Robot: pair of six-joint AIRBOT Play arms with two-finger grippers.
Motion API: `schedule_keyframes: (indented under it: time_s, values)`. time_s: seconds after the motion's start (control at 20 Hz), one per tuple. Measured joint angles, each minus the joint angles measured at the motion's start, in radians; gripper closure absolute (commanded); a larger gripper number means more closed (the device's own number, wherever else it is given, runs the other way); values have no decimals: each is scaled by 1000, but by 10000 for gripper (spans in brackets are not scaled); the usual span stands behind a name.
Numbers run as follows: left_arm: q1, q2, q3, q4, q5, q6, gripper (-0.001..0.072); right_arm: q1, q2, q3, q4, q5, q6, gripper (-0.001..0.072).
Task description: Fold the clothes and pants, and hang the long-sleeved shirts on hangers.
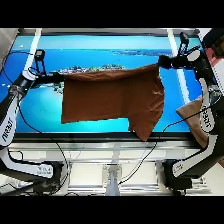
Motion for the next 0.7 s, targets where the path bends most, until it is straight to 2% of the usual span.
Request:
schedule_keyframes:
  time_s: [0.2,0.4,0.45,0.5,0.55,0.7]
  values:
    - [4,-2,0,155,-83,-90,694,0,-17,0,-121,171,-1,696]
    - [4,-2,0,243,-142,-138,692,0,-35,0,-171,252,2,686]
    - [4,-2,0,252,-150,-144,629,0,-39,0,-175,263,9,568]
    - [4,-2,0,261,-154,-148,335,0,-40,0,-180,270,14,333]
    - [4,-2,0,265,-157,-153,27,0,-42,0,-186,277,19,159]
    - [0,-2,0,269,-170,-161,16,0,-43,0,-191,293,26,151]
